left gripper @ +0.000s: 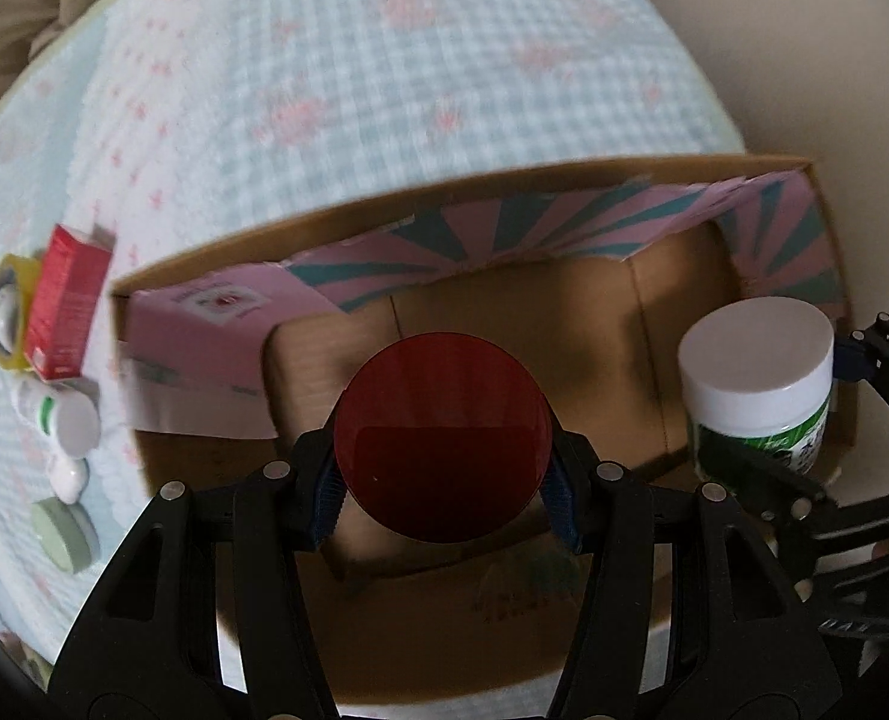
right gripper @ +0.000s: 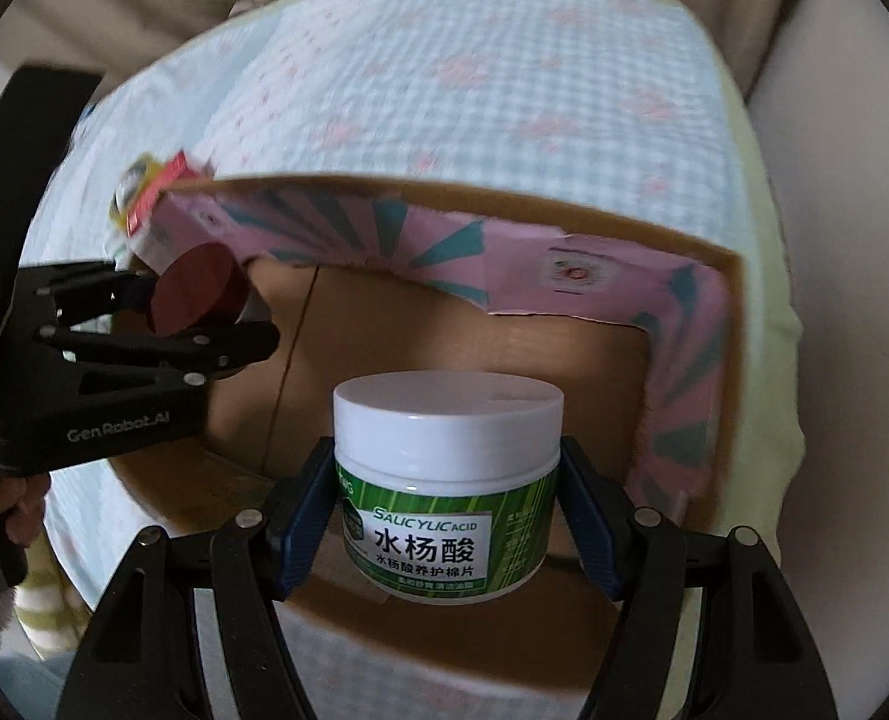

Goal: Organize rigid objects
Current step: 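Lift red-capped jar with left tool while right tool lifts green-labelled jar, then lower both jars into cardboard box and open both tools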

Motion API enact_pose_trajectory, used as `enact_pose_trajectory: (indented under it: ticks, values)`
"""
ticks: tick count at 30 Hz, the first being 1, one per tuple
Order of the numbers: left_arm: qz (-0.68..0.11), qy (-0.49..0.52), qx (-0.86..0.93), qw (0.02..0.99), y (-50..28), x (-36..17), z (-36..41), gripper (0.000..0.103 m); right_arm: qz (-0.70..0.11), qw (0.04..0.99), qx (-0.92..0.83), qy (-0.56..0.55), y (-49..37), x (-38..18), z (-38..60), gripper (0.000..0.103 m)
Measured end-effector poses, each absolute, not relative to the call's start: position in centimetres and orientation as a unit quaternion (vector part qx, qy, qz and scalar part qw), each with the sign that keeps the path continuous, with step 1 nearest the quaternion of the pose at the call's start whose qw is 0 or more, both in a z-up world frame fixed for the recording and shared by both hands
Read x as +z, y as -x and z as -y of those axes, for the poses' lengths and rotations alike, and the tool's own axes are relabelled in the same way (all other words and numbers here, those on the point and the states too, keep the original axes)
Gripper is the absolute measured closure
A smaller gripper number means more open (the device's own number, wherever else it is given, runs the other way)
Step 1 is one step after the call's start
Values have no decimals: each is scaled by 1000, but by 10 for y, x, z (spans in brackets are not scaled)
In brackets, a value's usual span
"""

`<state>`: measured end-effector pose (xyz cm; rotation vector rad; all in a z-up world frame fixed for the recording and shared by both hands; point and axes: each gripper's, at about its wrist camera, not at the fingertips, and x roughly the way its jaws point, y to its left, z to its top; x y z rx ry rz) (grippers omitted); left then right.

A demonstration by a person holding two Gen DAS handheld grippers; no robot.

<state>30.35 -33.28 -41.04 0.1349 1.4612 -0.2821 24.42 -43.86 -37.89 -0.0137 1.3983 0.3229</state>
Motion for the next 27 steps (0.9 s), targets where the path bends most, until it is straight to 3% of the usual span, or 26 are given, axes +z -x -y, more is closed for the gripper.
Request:
enact_pose_trajectory:
  ticks: [8,9,10,11,12,27]
  values:
    - [-661,-69,-110,739,-306,-416,336,52,-613,766,190,48,-245,-391,428,37]
    - [-656,-77,-105,744,-306,-411,337,43,-606,769,193,61,-244,-390,425,36]
    - [-651,-78,-106,747,-306,-407,337,0,-601,771,195,75,-243,-389,422,36]
    - [-643,-75,-108,755,-306,-401,337,1,-600,772,192,89,-241,-390,420,22]
    - [-639,-71,-114,757,-306,-395,337,0,-602,769,192,97,-240,-390,419,0]
    - [-626,-84,-118,767,-273,-347,318,0,-579,802,140,47,-208,-342,449,0]
